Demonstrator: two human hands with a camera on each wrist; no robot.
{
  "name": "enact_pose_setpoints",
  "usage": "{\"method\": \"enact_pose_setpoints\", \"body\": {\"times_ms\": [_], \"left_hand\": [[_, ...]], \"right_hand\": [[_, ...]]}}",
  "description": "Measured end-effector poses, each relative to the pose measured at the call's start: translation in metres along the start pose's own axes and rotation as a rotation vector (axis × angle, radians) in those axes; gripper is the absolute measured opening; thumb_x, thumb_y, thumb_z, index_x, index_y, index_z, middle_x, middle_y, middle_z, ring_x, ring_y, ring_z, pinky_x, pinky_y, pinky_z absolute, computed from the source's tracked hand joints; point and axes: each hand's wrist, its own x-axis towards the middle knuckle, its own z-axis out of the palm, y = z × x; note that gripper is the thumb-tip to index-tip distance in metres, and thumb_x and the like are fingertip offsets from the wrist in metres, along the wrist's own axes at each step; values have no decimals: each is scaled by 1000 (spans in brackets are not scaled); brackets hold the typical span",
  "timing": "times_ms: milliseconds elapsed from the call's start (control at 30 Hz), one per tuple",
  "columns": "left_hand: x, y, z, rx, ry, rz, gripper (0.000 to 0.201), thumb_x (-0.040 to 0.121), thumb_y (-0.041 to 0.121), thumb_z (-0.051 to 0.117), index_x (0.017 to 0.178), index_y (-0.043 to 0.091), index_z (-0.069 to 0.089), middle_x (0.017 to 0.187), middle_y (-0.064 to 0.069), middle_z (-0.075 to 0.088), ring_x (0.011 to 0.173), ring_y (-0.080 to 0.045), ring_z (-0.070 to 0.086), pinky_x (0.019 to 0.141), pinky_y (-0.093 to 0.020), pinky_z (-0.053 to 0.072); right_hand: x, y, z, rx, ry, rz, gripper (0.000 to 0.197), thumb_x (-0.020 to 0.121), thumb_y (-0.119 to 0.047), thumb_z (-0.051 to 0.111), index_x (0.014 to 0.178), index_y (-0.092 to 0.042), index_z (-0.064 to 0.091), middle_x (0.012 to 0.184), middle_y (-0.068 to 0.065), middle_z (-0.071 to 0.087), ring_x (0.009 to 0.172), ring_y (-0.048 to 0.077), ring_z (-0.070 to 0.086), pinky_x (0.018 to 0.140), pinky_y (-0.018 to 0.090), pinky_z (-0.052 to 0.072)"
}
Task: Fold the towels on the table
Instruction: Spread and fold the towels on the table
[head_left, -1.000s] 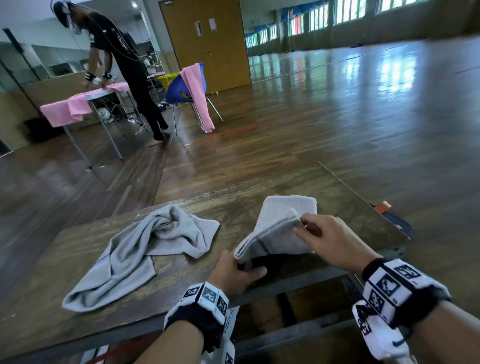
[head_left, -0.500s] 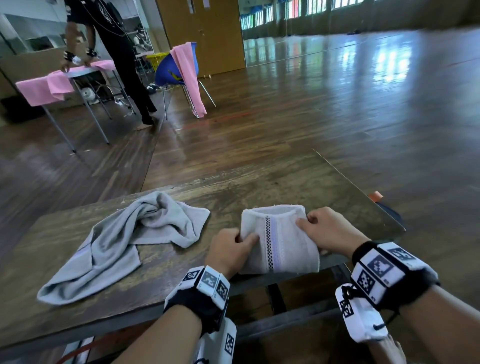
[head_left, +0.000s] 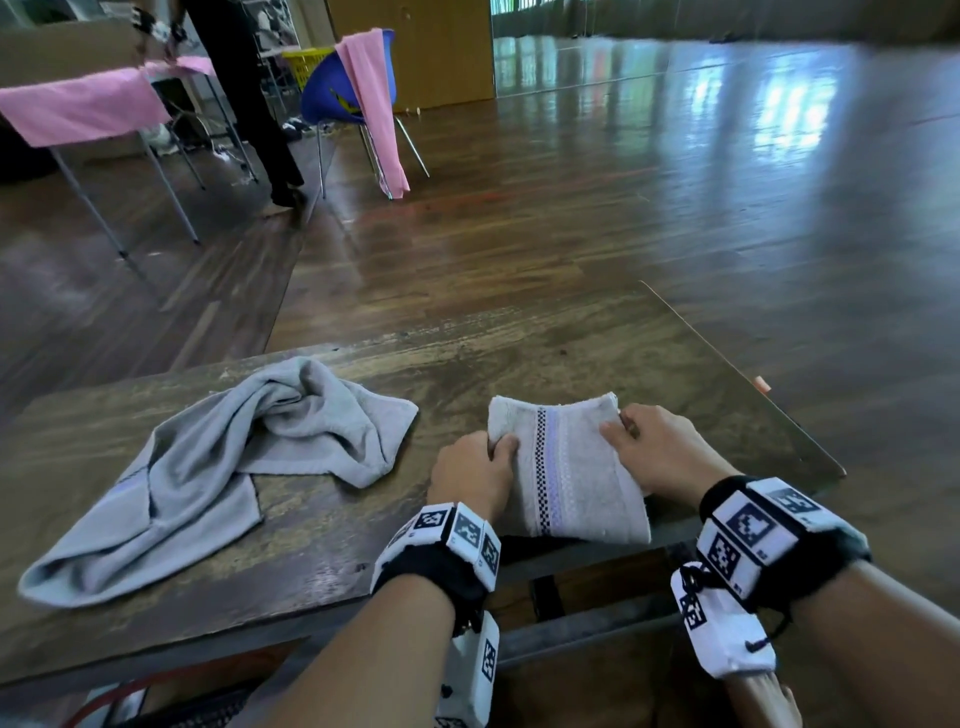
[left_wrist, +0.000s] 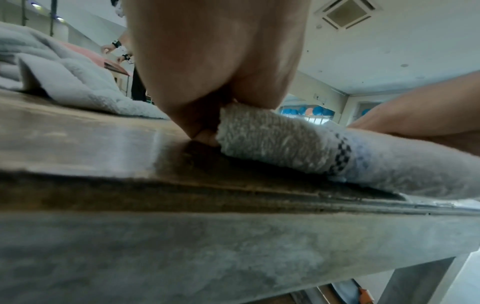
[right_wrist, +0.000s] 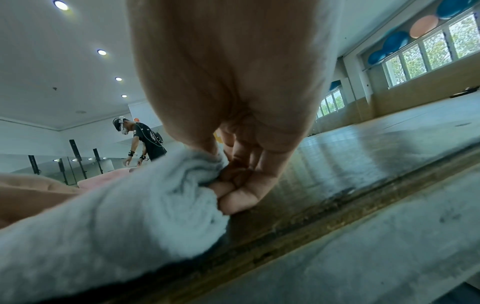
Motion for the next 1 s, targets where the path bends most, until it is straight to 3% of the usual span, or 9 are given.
{"method": "enact_pose_setpoints", "body": {"times_ms": [133,267,367,567,633,700,833,933,1000], "left_hand": [[5,2,1,71,-3,0,45,99,52,38,82,14,57,92,-9,65,88,-31,62,75,-37,48],[11,4,1,115,-25,-1,45,100,52,36,72,20,49,94,-9,66,92,-31,62,73,-35,43],[14,5,2,144,-29,-22,46,100,54,34,70,22,45,96,-9,66,94,-32,62,74,-36,43],[15,3,2,170,-52,-47,50,99,56,32,92,16,62,104,-10,68,99,-33,62,81,-38,47],[15,7,-2,138,-71,-100,53,97,53,31,101,14,67,107,-10,68,99,-32,62,82,-38,47],[14,10,-7,79,-121,-173,55,94,50,30,106,12,68,111,-11,67,100,-32,61,79,-36,42],[13,10,-20,-18,-207,-227,50,90,45,41,113,8,66,113,-11,65,99,-30,61,75,-33,41],[11,9,-28,-10,-220,-215,40,88,40,50,102,8,67,102,-9,65,82,-24,58,57,-28,35],[7,5,-32,-15,-149,-163,27,87,35,52,85,9,63,87,-7,63,70,-22,54,54,-29,36]], "right_hand": [[6,0,2,-21,7,38,37,104,-42,42,86,-13,58,88,4,62,72,17,60,54,27,41],[9,-1,3,-25,21,69,35,103,-42,45,88,-12,56,89,4,61,66,14,58,50,24,39],[9,0,3,15,45,73,29,101,-40,51,104,-11,50,99,5,59,76,15,60,54,28,43],[8,0,1,1,37,25,42,100,-38,54,136,-18,47,120,5,58,77,5,53,51,19,38],[8,0,1,-2,33,21,31,100,-37,53,127,-20,51,119,4,59,78,5,54,49,18,38],[7,0,1,7,30,19,17,101,-35,52,112,-23,51,107,0,58,76,4,55,45,17,39],[4,0,1,92,-19,40,15,101,-32,52,110,-21,47,95,-4,54,74,8,60,33,12,41],[-1,-3,1,162,-78,80,19,100,-29,53,113,-16,48,103,5,60,76,17,69,41,21,52],[-5,-8,1,263,-130,97,22,100,-27,53,115,-13,46,102,13,66,71,24,74,46,28,56]]}}
